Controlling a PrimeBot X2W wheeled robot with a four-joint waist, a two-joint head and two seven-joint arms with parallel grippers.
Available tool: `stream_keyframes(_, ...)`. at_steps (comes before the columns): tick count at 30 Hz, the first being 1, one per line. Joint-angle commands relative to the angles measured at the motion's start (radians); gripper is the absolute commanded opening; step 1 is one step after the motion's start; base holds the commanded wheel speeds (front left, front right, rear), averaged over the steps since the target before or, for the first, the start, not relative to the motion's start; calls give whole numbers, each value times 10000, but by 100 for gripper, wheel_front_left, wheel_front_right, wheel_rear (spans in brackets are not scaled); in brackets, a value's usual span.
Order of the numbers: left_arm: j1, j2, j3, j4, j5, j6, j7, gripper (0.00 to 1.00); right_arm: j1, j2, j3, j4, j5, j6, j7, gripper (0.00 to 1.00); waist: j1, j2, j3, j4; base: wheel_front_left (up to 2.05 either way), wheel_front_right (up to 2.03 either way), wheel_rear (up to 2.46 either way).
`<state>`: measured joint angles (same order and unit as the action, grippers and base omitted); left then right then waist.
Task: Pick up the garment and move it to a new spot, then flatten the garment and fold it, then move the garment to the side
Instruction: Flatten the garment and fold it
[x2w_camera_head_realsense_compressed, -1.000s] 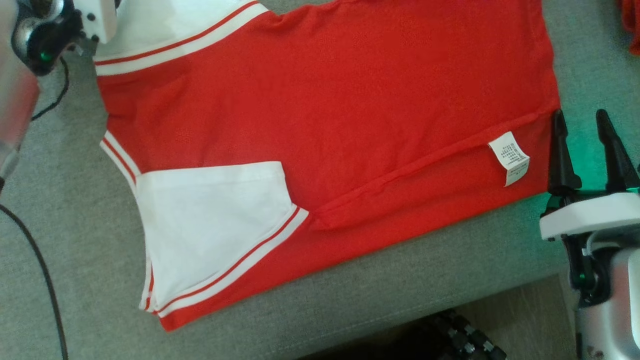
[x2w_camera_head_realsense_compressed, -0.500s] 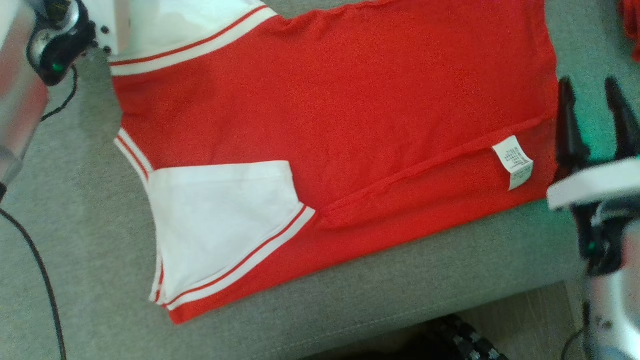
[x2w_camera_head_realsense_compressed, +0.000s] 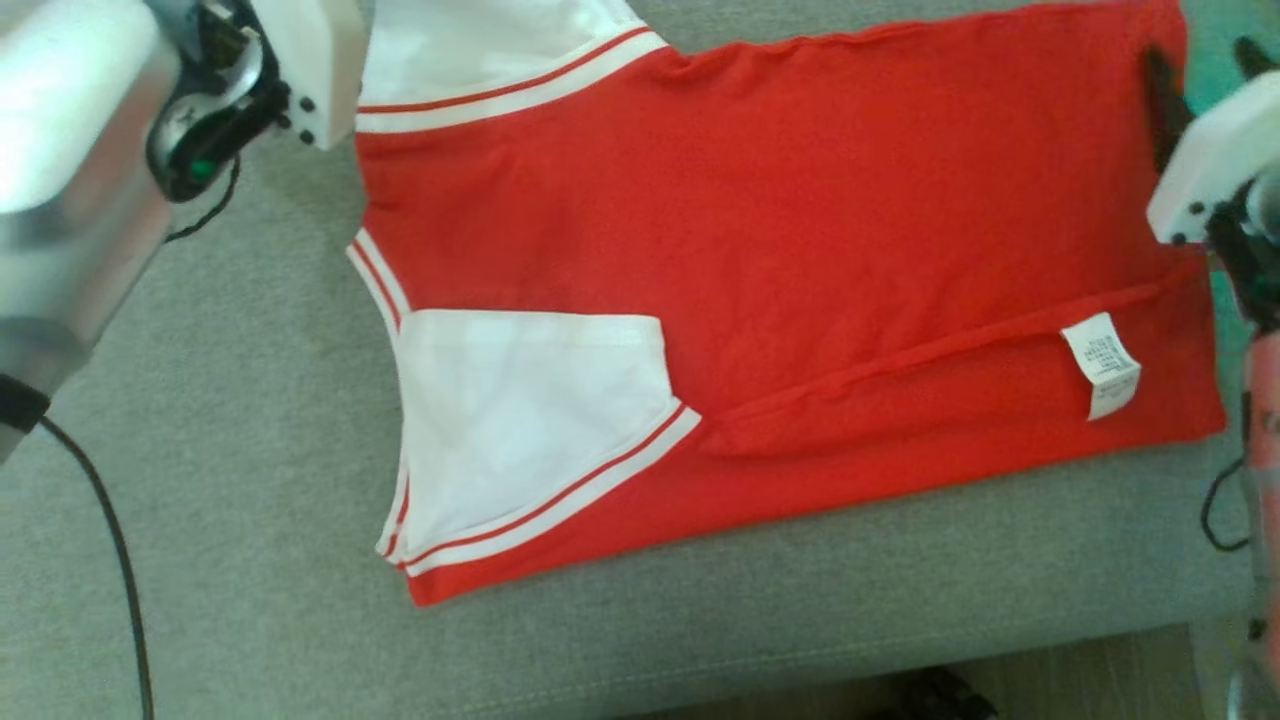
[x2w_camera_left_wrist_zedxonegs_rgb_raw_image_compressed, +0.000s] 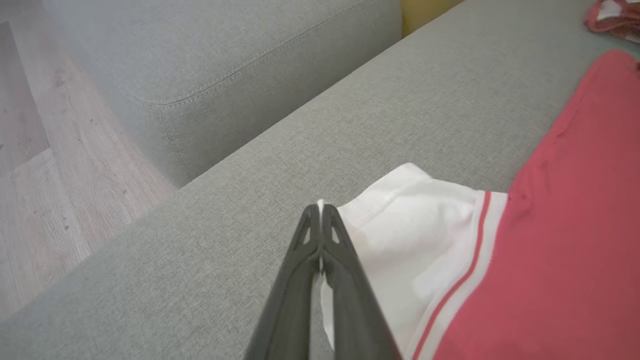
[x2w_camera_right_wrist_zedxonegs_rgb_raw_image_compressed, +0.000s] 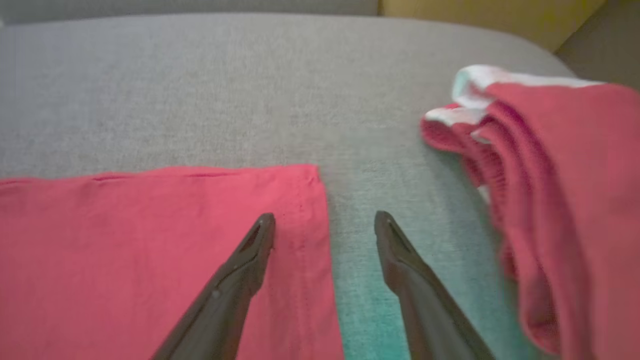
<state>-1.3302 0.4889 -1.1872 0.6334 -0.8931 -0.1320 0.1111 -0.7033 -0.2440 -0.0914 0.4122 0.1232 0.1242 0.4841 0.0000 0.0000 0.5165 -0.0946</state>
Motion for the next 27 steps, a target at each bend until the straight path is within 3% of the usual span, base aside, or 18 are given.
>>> stream_keyframes(1,-747,398,226,-390,-19,14,-136,0,-513,-319,437,85,-24,65,358,100,0,0,-53,144,0,0,0)
stream_keyframes(9,-874,441,-87,-881,-72,14,-148,0,-1519,-892,1195,1223,-182,65,836,100,0,0,-115,316,0,0,0)
stream_keyframes(17,-937,535,-291,-1007,-81,14,-109,0,-1936,-703,1106,2048,105,65,605,100,0,0,-83,415,0,0,0)
stream_keyframes(18,-941,548,-306,-1012,-87,14,-112,0,-1965,-687,1120,2107,123,65,544,87,0,0,-78,425,0,0,0)
stream_keyframes(21,-930,569,-364,-1017,-117,14,-109,0,-2060,-650,1143,2317,222,65,334,76,0,0,-80,466,0,0,0)
stream_keyframes(24,-913,571,-424,-1007,-159,14,-96,0,-2146,-713,1249,2516,156,65,187,58,0,0,-88,511,0,0,0)
stream_keyframes(27,-912,577,-480,-998,-196,14,-103,0,-2258,-763,1342,2680,57,65,81,50,0,0,-106,551,0,0,0)
